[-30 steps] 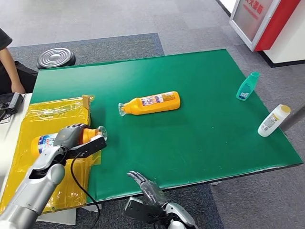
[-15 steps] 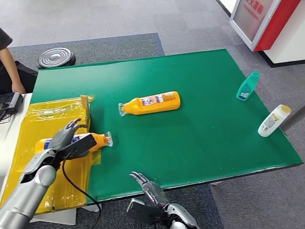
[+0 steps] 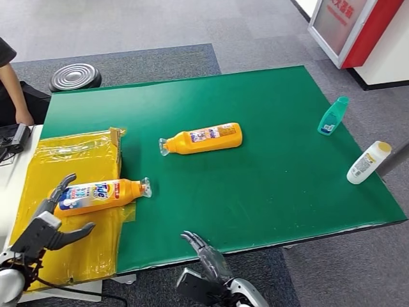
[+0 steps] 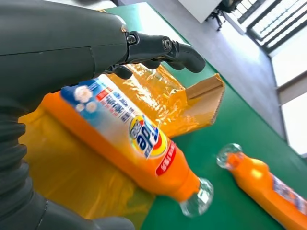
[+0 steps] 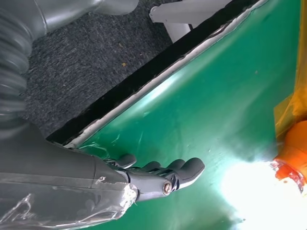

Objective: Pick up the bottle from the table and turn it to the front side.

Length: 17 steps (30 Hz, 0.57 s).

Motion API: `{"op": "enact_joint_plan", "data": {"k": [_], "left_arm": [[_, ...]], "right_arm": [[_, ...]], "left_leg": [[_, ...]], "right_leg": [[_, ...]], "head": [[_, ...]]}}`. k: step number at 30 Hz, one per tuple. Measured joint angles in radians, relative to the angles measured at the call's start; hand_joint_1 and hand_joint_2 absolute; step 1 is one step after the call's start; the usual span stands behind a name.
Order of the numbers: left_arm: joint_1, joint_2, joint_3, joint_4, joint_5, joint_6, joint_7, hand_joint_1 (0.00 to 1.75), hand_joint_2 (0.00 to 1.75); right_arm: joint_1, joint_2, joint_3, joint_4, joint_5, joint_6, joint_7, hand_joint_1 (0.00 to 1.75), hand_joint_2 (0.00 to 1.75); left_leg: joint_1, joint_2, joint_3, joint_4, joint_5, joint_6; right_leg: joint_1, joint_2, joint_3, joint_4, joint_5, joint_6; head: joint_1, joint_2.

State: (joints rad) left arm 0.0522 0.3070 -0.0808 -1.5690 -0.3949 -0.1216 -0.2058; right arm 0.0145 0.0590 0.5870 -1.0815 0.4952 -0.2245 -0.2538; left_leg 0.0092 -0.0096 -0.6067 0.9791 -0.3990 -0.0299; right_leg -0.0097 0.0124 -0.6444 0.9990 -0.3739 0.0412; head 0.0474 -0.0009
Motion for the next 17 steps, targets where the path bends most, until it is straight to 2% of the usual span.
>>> {"op": "enact_joint_plan", "data": {"k": [4,8,12,17], "left_arm": [[0.127,-0.023,0.065,-0.090,0.055,-0.019,-0.133,0.00,1.75],[0.225,-0.120,0.122,-0.148,0.063,-0.022,-0.314,0.00,1.75],[0.276,-0.208,0.150,-0.168,0.068,-0.032,-0.369,0.00,1.75],[0.304,-0.314,0.168,-0.166,0.086,-0.095,-0.445,0.00,1.75]], "right_arm": [[0.008,-0.012,-0.002,-0.017,-0.009,-0.006,-0.005,0.00,1.75],[0.039,-0.033,-0.016,-0.064,-0.014,-0.023,-0.009,0.00,1.75],[0.074,-0.055,-0.031,-0.120,-0.020,-0.032,-0.016,0.00,1.75],[0.126,-0.077,-0.052,-0.207,-0.031,-0.058,-0.056,0.00,1.75]], "left_leg": [[0.000,0.000,0.000,0.000,-0.001,0.000],[-0.001,0.000,0.000,0.000,-0.002,0.002],[-0.001,0.000,0.000,0.000,-0.003,0.002],[-0.001,-0.001,0.000,0.000,-0.003,0.003]], "right_leg": [[0.000,0.000,0.000,0.000,0.000,0.000],[-0.001,0.000,0.001,0.000,-0.001,0.001],[-0.002,0.000,0.001,-0.001,-0.001,0.001],[-0.002,0.000,0.001,-0.001,-0.001,0.002]], "head": [[0.000,0.000],[0.000,0.000],[0.000,0.000],[0.000,0.000]]}}
